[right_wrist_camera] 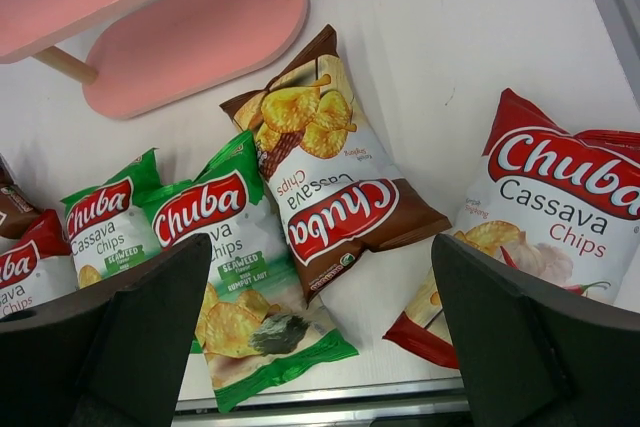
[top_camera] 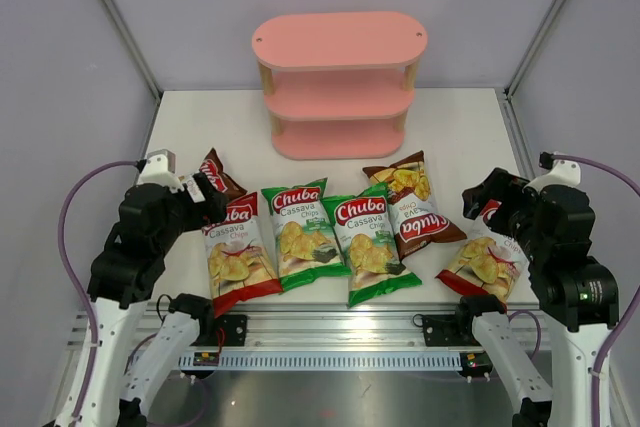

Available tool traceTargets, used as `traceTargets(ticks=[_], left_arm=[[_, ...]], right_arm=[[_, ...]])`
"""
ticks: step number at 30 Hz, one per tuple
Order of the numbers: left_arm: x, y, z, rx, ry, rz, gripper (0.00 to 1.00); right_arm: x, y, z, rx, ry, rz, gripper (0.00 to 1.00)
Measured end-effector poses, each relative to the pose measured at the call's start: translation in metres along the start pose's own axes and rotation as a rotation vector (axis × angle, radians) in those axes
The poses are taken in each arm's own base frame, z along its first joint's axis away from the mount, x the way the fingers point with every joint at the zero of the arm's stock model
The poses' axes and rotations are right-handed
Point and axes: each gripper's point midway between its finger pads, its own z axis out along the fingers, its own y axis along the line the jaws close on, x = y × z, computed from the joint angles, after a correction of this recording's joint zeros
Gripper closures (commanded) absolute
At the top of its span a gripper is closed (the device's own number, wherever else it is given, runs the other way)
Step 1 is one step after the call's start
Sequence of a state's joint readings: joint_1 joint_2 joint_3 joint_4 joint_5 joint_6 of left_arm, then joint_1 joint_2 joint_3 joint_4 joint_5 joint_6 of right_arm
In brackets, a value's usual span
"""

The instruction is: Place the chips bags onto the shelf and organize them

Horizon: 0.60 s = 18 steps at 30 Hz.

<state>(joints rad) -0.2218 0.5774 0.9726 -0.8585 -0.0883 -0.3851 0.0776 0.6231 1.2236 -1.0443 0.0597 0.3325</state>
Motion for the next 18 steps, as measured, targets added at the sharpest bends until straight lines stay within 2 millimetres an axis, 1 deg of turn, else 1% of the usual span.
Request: traceTargets(ticks=[5, 9, 13, 14, 16, 17, 18], left_arm=[[0.012, -0.008, 0.015, 0.037, 0.062, -0.009, 0.01], [0.028, -0.022, 0.034, 0.102, 0.14, -0.042, 0.01], [0.056, -0.039, 0.062, 0.179, 0.275, -0.099, 0.01], [0.067, -0.043, 0.07, 0.199, 0.318, -0.12, 0.01], [0.082, -0.049, 0.081, 0.226, 0.376, -0.154, 0.01], [0.095, -0.052, 0.087, 0.243, 0.422, -0.178, 0.01], [0.1, -0.055, 0.09, 0.255, 0.445, -0.192, 0.01]], right_arm=[[-0.001, 0.003, -0.004, -0.029, -0.022, 0.0, 0.01], [0.007, 0.018, -0.001, -0.12, -0.003, -0.002, 0.01], [0.018, 0.035, 0.006, -0.227, 0.036, 0.005, 0.01], [0.021, 0.04, 0.007, -0.252, 0.048, 0.012, 0.01], [0.029, 0.05, 0.011, -0.317, 0.079, 0.033, 0.01], [0.029, 0.051, 0.011, -0.32, 0.08, 0.033, 0.01], [0.031, 0.054, 0.011, -0.34, 0.088, 0.038, 0.0]])
